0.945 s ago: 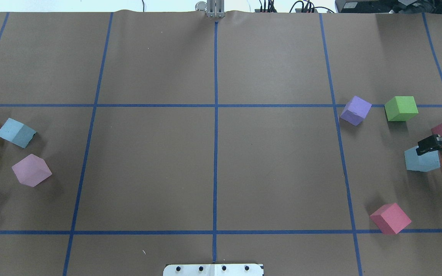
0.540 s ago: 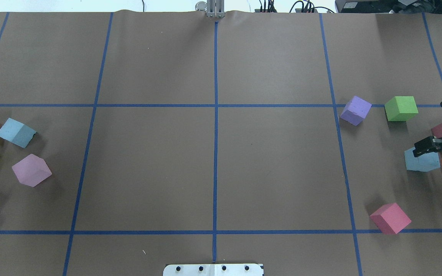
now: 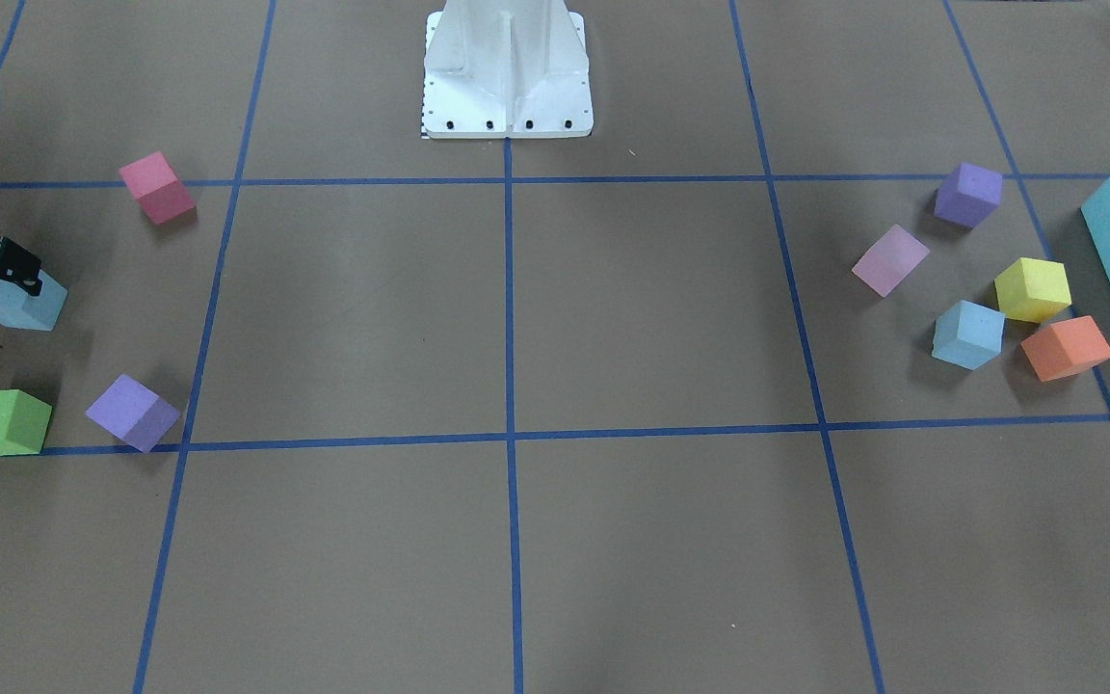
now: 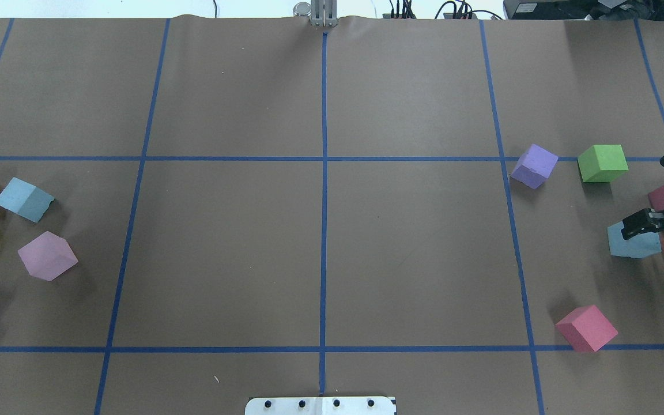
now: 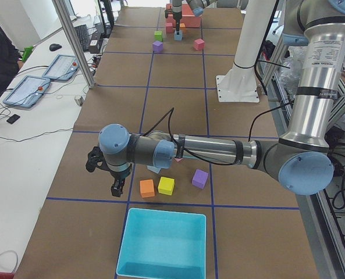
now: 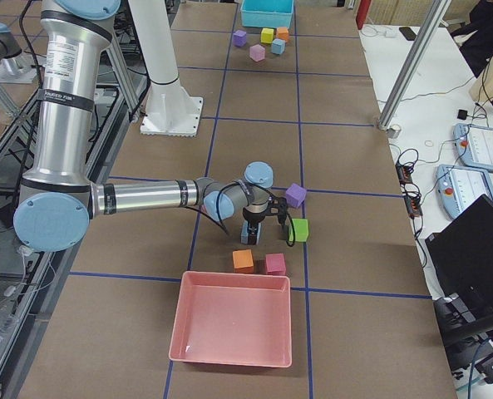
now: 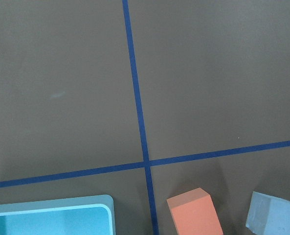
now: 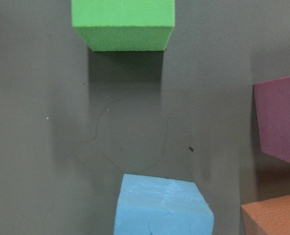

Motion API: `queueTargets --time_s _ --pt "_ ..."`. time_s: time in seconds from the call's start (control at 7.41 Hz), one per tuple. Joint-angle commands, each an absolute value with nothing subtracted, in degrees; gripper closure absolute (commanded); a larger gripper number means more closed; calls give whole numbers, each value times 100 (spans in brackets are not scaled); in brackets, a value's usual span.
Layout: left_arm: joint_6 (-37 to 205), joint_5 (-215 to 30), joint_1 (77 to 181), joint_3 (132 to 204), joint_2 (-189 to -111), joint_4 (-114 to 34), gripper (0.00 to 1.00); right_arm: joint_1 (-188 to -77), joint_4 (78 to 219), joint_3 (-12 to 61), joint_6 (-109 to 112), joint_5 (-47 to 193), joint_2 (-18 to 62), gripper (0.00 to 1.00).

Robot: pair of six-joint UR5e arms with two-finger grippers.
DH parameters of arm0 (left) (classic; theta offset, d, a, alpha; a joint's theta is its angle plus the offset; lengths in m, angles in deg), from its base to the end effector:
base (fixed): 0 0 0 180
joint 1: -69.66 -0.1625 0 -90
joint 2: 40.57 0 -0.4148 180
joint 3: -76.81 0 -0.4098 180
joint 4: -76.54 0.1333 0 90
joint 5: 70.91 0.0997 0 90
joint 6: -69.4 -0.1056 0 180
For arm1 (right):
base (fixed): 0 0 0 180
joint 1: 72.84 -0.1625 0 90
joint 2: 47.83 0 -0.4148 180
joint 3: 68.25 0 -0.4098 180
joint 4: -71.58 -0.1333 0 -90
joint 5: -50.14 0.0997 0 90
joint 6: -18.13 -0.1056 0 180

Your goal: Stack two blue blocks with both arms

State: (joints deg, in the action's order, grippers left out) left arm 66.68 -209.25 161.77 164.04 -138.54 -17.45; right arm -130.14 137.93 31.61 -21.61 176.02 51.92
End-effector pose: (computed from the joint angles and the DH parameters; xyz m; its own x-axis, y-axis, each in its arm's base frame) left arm -0.0755 -0.5729 0.5895 0.6696 0.1415 -0.7291 0.0046 0.9809 0.1945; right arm -0.1913 -0.4301 0.6087 0.7423 0.0030 0.6701 0.0259 0.9991 -0.0331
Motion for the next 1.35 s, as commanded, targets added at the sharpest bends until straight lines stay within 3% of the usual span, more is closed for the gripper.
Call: queueTargets --time_s 0.0,0.94,1.08,1.22 --pt "6668 -20925 16177 16400 -13857 -1741 2 -12953 13794 3142 -2168 17591 5193 0" --pt "6668 -20934 16186 16409 -13857 -1732 2 -12795 13144 2650 -2212 17574 5184 1" --pt "6668 -20934 16186 16417 -13857 -1732 2 -12795 13126 2667 -2308 17583 5184 6" --pt "6668 -20934 16186 16409 -13848 -1732 2 -12795 13073 2711 -2535 17583 5184 17"
